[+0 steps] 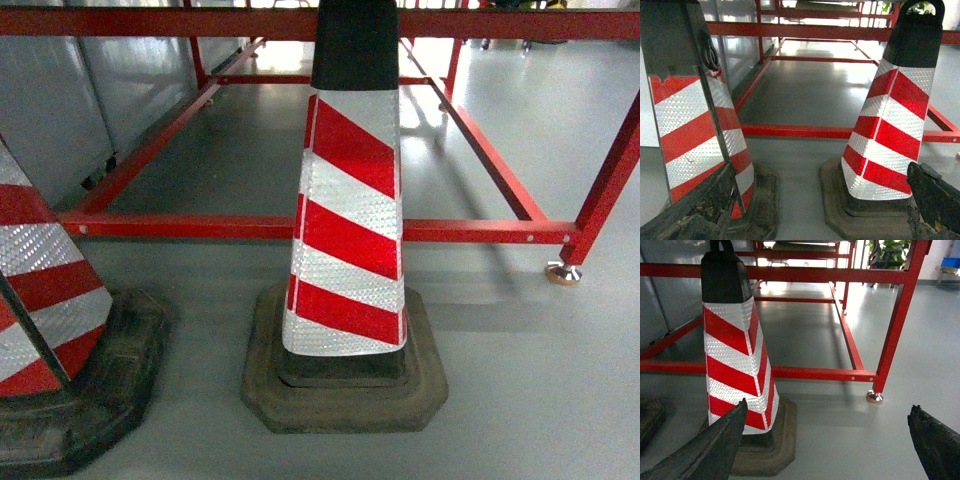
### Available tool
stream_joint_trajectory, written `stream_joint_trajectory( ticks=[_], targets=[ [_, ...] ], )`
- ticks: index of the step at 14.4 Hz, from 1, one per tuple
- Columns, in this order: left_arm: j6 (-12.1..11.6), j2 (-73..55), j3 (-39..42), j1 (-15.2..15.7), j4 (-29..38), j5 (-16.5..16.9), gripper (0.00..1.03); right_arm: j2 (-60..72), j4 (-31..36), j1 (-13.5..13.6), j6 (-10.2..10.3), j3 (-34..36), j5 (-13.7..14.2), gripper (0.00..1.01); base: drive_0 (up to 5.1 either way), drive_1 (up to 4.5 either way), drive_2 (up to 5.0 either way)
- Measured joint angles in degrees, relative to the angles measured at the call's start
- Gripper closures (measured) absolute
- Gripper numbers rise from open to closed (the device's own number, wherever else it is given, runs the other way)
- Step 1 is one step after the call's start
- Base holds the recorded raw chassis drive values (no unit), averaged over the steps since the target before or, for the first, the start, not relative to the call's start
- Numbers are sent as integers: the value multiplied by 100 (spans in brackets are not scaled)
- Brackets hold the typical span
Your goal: Sort blue parts and orange caps into right shelf containers
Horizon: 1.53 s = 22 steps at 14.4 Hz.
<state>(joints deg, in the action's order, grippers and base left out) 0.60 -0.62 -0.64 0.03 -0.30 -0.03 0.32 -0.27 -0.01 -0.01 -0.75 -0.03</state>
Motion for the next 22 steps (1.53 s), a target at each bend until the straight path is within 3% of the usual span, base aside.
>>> stream_joint_trajectory(
  ticks=[22],
  targets=[
    [0,0,0,0,-22,11,5,0,-15,0,0,0,0,3,0,0,0]
  ],
)
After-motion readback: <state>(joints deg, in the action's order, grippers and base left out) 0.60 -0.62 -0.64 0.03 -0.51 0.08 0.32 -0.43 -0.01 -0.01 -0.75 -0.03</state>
